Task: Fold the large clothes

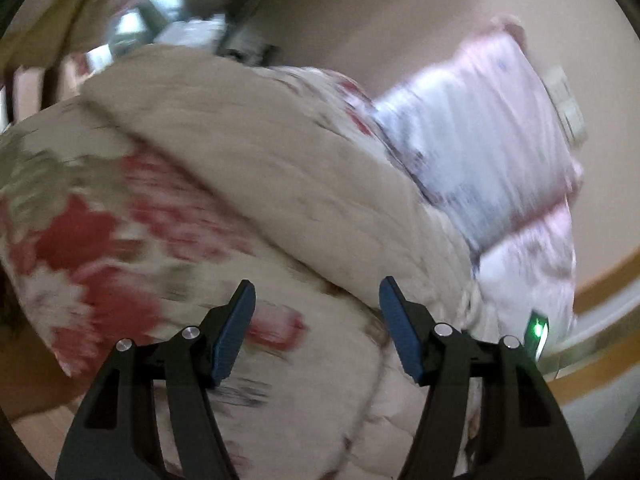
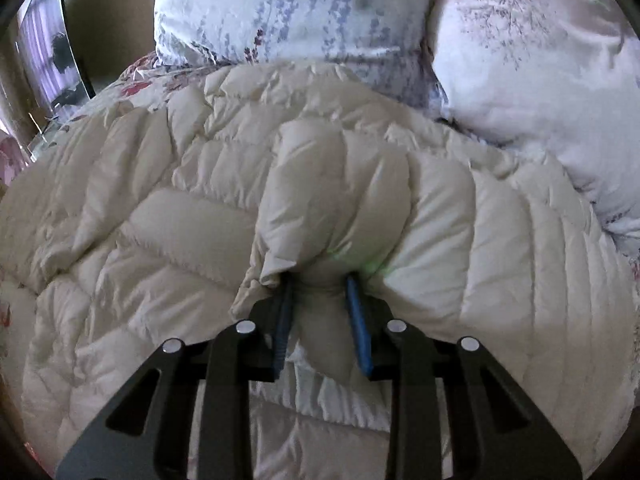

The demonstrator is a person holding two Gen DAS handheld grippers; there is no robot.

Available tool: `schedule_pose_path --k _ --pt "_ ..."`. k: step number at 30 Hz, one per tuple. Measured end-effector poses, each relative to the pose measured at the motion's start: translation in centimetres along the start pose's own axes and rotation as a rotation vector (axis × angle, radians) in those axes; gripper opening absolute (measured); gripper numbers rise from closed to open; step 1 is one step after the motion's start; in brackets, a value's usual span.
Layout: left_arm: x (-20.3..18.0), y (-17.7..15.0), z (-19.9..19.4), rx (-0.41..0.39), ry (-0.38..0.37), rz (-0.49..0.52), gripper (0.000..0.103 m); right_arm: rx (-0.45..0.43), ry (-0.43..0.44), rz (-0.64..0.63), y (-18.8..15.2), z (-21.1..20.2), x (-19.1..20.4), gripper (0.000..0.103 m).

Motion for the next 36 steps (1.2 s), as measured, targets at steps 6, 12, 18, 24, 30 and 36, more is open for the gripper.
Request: schedule_pose_path --k 6,12,18,24,30,36 --pt "3.7 2.2 -0.6 -0.068 -0.016 -0.186 0.064 -0.039 0.150 0.145 -0.4 -4.2 -2.5 0.067" --pt "6.4 4.4 0.0 -0.104 -0.038 -0.323 0.057 -0.032 0.212 0.183 -2.1 -6.7 -3.9 0.069" --pt "8.6 5.6 0.6 -0.129 -0.104 -0.455 0.046 -0.043 0.235 0.194 -3.6 -8.0 -5.0 0.071" --pt "10.3 7.0 1.0 -0.133 -0.063 -0.518 0.018 -0.058 0.218 0.216 -5.2 -9.0 -7.4 0.071" --pt "5.2 10.0 0.1 -0.154 -0.050 -0.331 0.006 -0.108 0.174 0.256 -6.4 -10.8 -11.1 0.071" --pt "-8.9 9.1 0.1 -0.121 -0.258 -0.005 0.006 -0.149 0.140 0.310 -7.1 -11.9 -14.6 0.072"
Point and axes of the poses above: each gripper's, at about its wrist camera, not at the fingertips, and z roughly the way its jaws point, x to its left, y to its top, the point moved 2 cm from there along z, roughly the way its jaws point, and after that the axes turned 4 degrees about z, right-handed, at the moved point
